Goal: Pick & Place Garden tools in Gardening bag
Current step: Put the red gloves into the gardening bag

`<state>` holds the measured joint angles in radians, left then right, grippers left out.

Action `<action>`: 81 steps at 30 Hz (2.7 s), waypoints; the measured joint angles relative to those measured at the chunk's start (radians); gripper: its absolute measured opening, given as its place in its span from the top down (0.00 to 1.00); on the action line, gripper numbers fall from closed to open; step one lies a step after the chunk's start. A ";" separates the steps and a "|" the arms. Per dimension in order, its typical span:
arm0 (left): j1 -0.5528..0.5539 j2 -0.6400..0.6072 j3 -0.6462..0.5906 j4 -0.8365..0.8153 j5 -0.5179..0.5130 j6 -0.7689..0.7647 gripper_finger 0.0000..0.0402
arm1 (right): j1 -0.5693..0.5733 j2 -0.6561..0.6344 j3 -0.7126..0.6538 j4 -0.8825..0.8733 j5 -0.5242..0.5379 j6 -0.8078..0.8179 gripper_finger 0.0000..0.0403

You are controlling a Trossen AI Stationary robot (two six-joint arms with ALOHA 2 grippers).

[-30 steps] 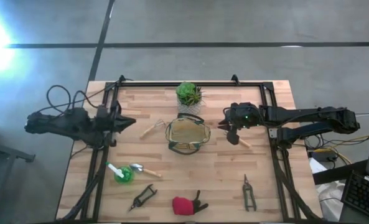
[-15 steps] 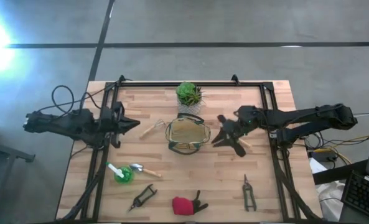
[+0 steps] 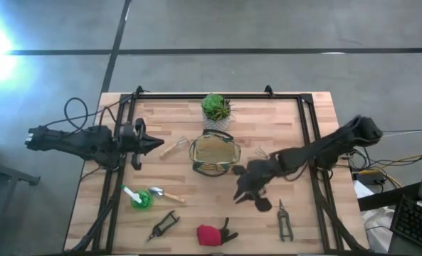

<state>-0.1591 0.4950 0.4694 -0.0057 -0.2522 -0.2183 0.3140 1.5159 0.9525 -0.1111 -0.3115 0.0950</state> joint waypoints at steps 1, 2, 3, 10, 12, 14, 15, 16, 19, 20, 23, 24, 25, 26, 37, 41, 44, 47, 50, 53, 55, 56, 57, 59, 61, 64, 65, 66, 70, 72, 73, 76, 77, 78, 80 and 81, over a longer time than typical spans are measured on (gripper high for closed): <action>0.000 0.000 0.000 0.004 -0.002 0.006 0.99 | 0.010 0.027 0.020 -0.024 0.002 -0.006 0.84; 0.000 0.003 0.000 0.011 -0.003 0.010 0.99 | 0.018 0.057 0.040 -0.046 0.012 -0.016 0.84; 0.000 0.005 0.000 0.018 -0.003 0.015 0.99 | 0.025 0.086 0.060 -0.075 0.028 -0.033 0.83; 0.000 0.010 0.000 0.048 -0.006 0.040 0.99 | 0.030 0.276 0.224 -0.299 -0.009 -0.214 0.81; 0.000 0.013 0.000 0.047 -0.006 0.040 0.99 | 0.022 0.296 0.255 -0.327 -0.075 -0.260 0.82; 0.000 0.018 0.000 0.046 -0.006 0.042 0.99 | 0.016 0.300 0.279 -0.322 -0.145 -0.289 0.83; 0.000 0.018 0.000 0.048 -0.006 0.045 0.99 | 0.015 0.300 0.285 -0.321 -0.174 -0.294 0.83; 0.000 0.019 0.000 0.052 -0.006 0.048 0.99 | 0.014 0.299 0.290 -0.316 -0.199 -0.295 0.84; 0.000 0.022 0.000 0.052 -0.006 0.049 0.99 | 0.013 0.298 0.284 -0.248 -0.331 -0.304 0.83; 0.000 0.023 0.000 0.051 -0.005 0.049 0.99 | 0.013 0.297 0.277 -0.202 -0.398 -0.297 0.83; 0.000 0.025 0.000 0.052 -0.002 0.044 0.99 | 0.013 0.298 0.245 -0.042 -0.559 -0.220 0.81; 0.000 0.025 0.000 0.052 -0.002 0.043 0.99 | 0.014 0.299 0.228 0.003 -0.582 -0.194 0.81; 0.000 0.025 0.000 0.051 -0.002 0.043 0.99 | 0.014 0.300 0.209 0.045 -0.588 -0.166 0.80; 0.000 0.026 0.000 0.050 -0.002 0.043 0.99 | 0.014 0.301 0.189 0.081 -0.587 -0.138 0.80; 0.000 0.033 0.000 0.051 -0.003 0.043 0.99 | -0.073 0.262 0.120 0.127 -0.636 -0.077 0.76; 0.000 0.032 0.000 0.071 -0.003 0.066 0.99 | -0.136 0.255 0.119 -0.033 -0.594 -0.195 0.74; 0.000 0.033 0.000 0.094 -0.003 0.086 0.99 | -0.187 0.252 0.119 -0.102 -0.499 -0.193 0.74; 0.000 0.036 0.000 0.094 -0.003 0.087 0.99 | -0.204 0.245 0.119 -0.164 -0.426 -0.184 0.74; 0.000 0.043 0.000 0.094 -0.003 0.087 0.99 | -0.176 0.236 0.121 -0.160 -0.405 -0.195 0.73; 0.000 0.049 0.000 0.095 -0.003 0.087 0.99 | -0.122 0.236 0.135 -0.111 -0.389 -0.221 0.74; 0.000 0.052 0.000 0.108 -0.006 0.088 0.99 | -0.080 0.235 0.144 -0.112 -0.304 -0.279 0.74; 0.000 0.052 0.000 0.112 -0.007 0.091 0.99 | -0.060 0.235 0.146 -0.128 -0.238 -0.316 0.75; 0.000 0.055 0.000 0.118 -0.008 0.094 0.99 | -0.044 0.235 0.149 -0.156 -0.169 -0.354 0.75; 0.001 0.057 0.000 0.133 -0.007 0.106 0.99 | -0.020 0.235 0.159 -0.210 -0.048 -0.431 0.75; 0.000 0.059 0.000 0.144 -0.007 0.116 0.99 | -0.008 0.236 0.177 -0.226 0.025 -0.490 0.75; 0.001 0.061 0.000 0.156 -0.007 0.132 0.99 | 0.005 0.235 0.203 -0.234 0.047 -0.539 0.76; 0.000 0.063 0.000 0.156 -0.007 0.135 0.99 | 0.010 0.235 0.209 -0.238 0.046 -0.549 0.76; 0.001 0.063 0.000 0.156 -0.006 0.137 0.99 | 0.012 0.235 0.214 -0.238 0.045 -0.560 0.76; 0.001 0.067 0.000 0.156 -0.006 0.138 0.99 | 0.029 0.248 0.218 -0.240 0.072 -0.625 0.74; 0.000 0.070 0.000 0.156 -0.006 0.137 0.99 | 0.046 0.270 0.217 -0.256 0.121 -0.671 0.72; 0.001 0.071 0.000 0.157 -0.006 0.137 0.99 | 0.057 0.280 0.217 -0.258 0.147 -0.696 0.71; 0.001 0.074 0.000 0.156 -0.002 0.136 0.99 | 0.083 0.304 0.217 -0.258 0.191 -0.754 0.69; 0.000 0.075 0.000 0.155 -0.001 0.134 0.99 | 0.089 0.311 0.217 -0.254 0.196 -0.758 0.68; 0.001 0.076 0.000 0.156 -0.001 0.134 0.99 | 0.094 0.318 0.221 -0.250 0.197 -0.760 0.68; 0.001 0.077 0.000 0.156 -0.001 0.134 0.99 | 0.104 0.333 0.235 -0.251 0.195 -0.758 0.67; 0.001 0.078 0.000 0.159 -0.001 0.133 0.99 | 0.107 0.343 0.247 -0.250 0.177 -0.758 0.67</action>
<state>-0.1585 0.5728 0.4690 0.1531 -0.2537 -0.0849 0.4215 1.8587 1.1996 -0.3607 -0.1347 -0.6628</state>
